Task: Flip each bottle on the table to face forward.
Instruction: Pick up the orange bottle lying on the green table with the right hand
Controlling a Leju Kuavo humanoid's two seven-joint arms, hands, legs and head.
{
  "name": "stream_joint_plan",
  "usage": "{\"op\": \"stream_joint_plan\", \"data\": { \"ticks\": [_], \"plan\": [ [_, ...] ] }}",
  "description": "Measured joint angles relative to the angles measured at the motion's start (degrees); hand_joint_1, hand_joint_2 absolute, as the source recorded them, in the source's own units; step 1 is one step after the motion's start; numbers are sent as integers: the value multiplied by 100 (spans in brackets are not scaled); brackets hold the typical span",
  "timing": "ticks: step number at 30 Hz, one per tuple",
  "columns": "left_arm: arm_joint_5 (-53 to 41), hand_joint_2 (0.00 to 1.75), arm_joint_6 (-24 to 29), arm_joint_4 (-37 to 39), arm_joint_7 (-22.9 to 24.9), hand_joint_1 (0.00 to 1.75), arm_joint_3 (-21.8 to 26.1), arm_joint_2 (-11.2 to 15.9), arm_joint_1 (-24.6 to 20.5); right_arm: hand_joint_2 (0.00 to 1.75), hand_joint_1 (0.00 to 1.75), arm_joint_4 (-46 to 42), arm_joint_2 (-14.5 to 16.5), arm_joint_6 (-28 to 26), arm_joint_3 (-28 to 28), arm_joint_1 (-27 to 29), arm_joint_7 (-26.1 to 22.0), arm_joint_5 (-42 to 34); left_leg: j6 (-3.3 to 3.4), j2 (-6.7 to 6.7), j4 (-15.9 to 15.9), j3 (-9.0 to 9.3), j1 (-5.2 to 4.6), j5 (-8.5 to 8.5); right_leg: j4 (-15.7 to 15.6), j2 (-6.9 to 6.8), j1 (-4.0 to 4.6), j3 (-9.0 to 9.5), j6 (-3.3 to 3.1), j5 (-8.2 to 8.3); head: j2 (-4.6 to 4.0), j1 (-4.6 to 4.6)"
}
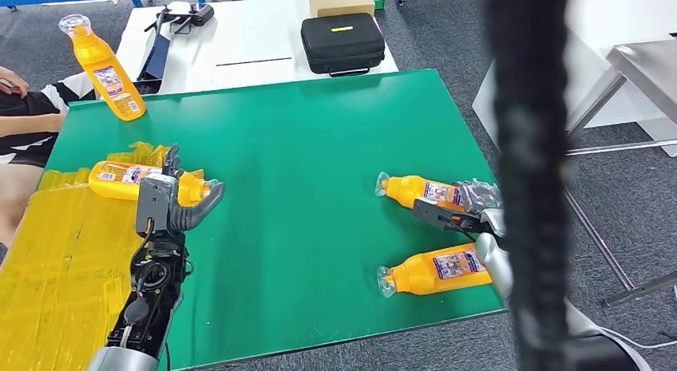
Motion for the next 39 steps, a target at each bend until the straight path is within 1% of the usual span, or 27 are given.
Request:
{"op": "stream_joint_plan", "data": {
  "ticks": [3, 5, 7, 10, 12, 15, 17, 19, 25, 28, 31, 33, 36, 39],
  "plan": [
    [5, 175, 3, 8, 3, 0, 2, -1, -2, 175, 175, -87, 76, -486, -118, 105, -86, -162, 0, -1, 0, -3, 0, 0, 0, -1, 0, 0, 0, 0, 0, 0],
    [7, 175, 6, 8, 5, 0, 5, -1, 5, 175, 175, -294, 177, -904, -259, 229, -227, -416, 0, -1, 0, -4, 0, 0, 1, -1, 0, -1, 0, 0, 0, -1],
    [8, 175, 3, 8, 7, 0, 6, -2, 13, 175, 175, -576, 299, -1202, -411, 340, -369, -687, 0, 0, 0, -4, 1, 0, 1, 0, 0, -3, 0, 0, 0, -1],
    [11, 175, -5, 8, 6, 0, 7, -2, 17, 175, 175, -914, 438, -1321, -570, 448, -488, -895, 0, -3, -1, -5, 1, 0, 1, -2, 0, -5, -1, -1, 0, 0],
    [39, 175, -48, 8, 1, 0, 7, -2, 18, 175, 175, -1093, 509, -1355, -658, 525, -672, -1167, 0, -4, -1, -7, 1, 0, 1, -3, 0, -5, 0, -1, 0, 1],
    [121, 175, -194, -3, -25, 0, 1, -2, 18, 175, 175, -1442, 664, -1366, -825, 654, -1221, -2171, 0, -4, -1, -9, 0, 0, 1, -3, -1, -7, 0, -1, 0, 1],
    [172, 175, -295, -34, -39, 0, -12, -1, 18, 175, 175, -1704, 771, -1274, -929, 715, -1544, -2946, 0, -4, -1, -9, 0, 0, 1, -3, -1, -8, 0, -1, 0, 0],
    [199, 175, -352, -77, -44, 0, -31, 1, 18, 175, 175, -1922, 848, -1187, -1005, 745, -1710, -3402, 0, -5, -1, -9, 0, 0, 1, -4, -1, -8, 0, -1, 0, 0],
    [235, 175, -409, -155, -46, 0, -90, 5, 17, 175, 175, -2245, 942, -1135, -1112, 820, -1782, -3628, 0, -5, -1, -9, 0, 0, 1, -4, -1, -7, 0, -1, 0, 1],
    [255, 175, -446, -174, -52, 0, -119, 9, 17, 175, 175, -2329, 972, -986, -1143, 851, -1945, -4034, 0, -5, -1, -9, 0, 0, 1, -4, -1, -8, 0, -1, 0, 1],
    [322, 175, -582, -258, -66, 0, -175, 17, 17, 175, 175, -2438, 1025, -544, -1162, 892, -2186, -4987, 0, -5, -1, -10, 0, 0, 1, -4, 0, -8, 0, -1, 0, 1],
    [404, 175, -796, -359, -97, 0, -268, 24, 20, 175, 175, -2495, 1079, -150, -1165, 908, -2303, -5681, 0, -4, -1, -10, 0, 0, 1, -4, 0, -8, 0, -1, 0, -1],
    [577, 175, -1229, -631, -87, 0, -552, 26, 36, 175, 175, -2490, 1173, 398, -1148, 898, -2431, -6515, 0, -7, -1, -11, 1, 0, 1, -5, 0, -8, 0, -1, 0, -1],
    [757, 175, -1485, -942, -37, 0, -936, 26, 56, 175, 175, -2409, 1267, 764, -1069, 843, -2525, -7006, 0, -9, -1, -13, 0, 0, 1, -6, -1, -8, 0, -1, 0, 1]
  ]
}}
